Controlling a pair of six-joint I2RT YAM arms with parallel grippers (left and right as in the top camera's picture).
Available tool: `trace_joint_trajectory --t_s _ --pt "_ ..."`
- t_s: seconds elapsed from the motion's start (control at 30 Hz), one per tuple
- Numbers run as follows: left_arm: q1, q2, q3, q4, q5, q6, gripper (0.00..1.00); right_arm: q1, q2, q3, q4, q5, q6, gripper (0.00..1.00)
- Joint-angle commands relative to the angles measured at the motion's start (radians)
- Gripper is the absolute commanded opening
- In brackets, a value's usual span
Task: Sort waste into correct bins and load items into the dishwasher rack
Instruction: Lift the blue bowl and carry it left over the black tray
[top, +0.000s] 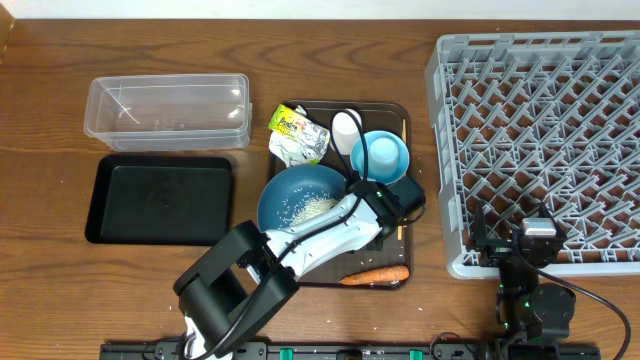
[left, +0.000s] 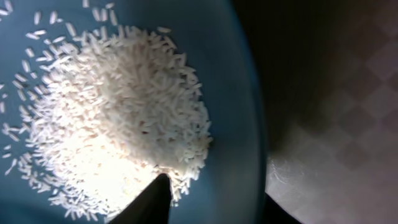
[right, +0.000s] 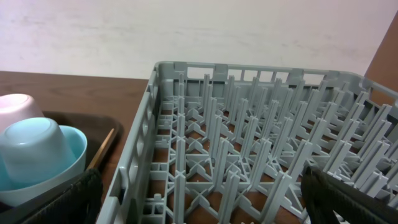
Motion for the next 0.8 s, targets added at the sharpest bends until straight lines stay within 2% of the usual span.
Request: trace_joint_trajectory --t_s 0.0,0.17,0.77 --pt "0.005 0.008 -0.001 -0.010 -0.025 0.002 0.28 0.018 -0.006 -0.002 -0.005 0.010 -0.013 0.99" --pt "0.005 -0.009 0.001 -0.010 -0.026 0.031 0.09 0.018 -0.006 -0.002 -0.005 0.010 -0.013 0.99" --pt "0.005 -0.139 0.021 -0.070 -0.052 0.075 0.06 0.018 -0.006 -0.002 -0.005 0.010 -0.013 0.99"
